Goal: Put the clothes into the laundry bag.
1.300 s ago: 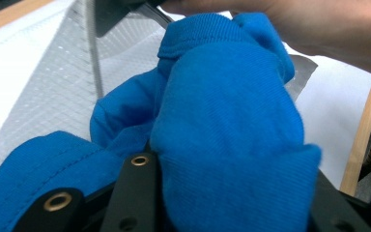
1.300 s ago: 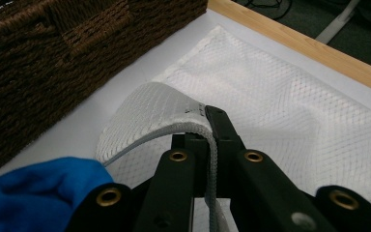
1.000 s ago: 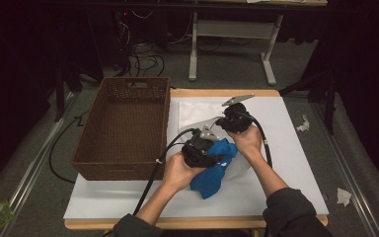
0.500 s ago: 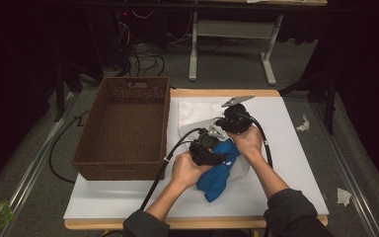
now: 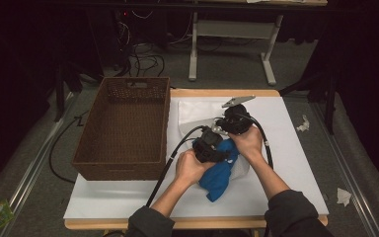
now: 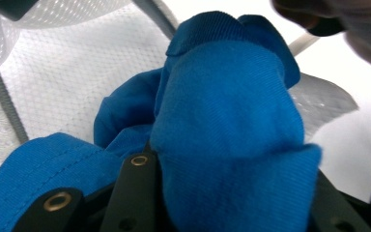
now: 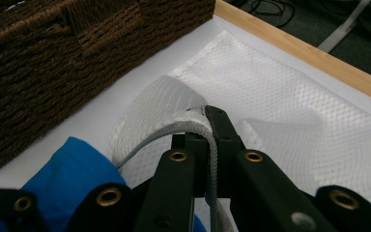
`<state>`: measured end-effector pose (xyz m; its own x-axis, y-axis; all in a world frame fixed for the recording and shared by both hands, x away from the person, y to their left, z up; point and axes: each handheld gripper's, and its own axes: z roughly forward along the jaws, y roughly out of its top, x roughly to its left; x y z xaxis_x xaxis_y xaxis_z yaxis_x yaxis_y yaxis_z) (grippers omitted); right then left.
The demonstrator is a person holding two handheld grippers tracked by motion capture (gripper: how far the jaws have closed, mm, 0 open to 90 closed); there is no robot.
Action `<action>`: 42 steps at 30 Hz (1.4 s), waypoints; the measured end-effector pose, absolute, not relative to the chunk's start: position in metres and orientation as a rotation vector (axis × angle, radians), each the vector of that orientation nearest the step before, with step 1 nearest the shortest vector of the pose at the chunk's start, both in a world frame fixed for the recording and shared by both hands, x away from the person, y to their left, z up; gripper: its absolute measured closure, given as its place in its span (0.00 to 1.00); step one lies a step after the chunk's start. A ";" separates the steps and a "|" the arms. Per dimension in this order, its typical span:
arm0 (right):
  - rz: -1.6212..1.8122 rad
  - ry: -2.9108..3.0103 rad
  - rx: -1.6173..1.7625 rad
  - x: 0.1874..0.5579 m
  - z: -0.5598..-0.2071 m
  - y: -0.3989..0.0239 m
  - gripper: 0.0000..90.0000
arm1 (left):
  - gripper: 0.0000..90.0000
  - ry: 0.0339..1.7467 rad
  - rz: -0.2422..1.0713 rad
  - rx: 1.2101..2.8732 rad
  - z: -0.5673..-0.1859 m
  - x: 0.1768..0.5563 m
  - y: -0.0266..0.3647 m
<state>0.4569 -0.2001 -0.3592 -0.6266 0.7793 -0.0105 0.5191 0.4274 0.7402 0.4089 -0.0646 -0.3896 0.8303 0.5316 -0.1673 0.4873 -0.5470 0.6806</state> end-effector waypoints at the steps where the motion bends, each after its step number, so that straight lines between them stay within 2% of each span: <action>1: 1.025 2.333 1.116 0.456 -0.359 -0.200 1.00 | 0.73 0.751 0.071 2.239 -0.390 0.410 -0.064; 17: 1.027 2.332 1.094 0.449 -0.356 -0.208 1.00 | 0.72 0.841 0.078 2.211 -0.391 0.419 -0.060; 42: 1.051 2.334 1.063 0.442 -0.351 -0.209 1.00 | 0.72 0.941 0.168 2.162 -0.393 0.427 -0.061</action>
<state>0.4424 -0.2090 -0.3512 -0.6481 0.7612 -0.0234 0.4868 0.4377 0.7560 0.4268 -0.0610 -0.3933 0.7198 0.6735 -0.1680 0.5738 -0.4410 0.6901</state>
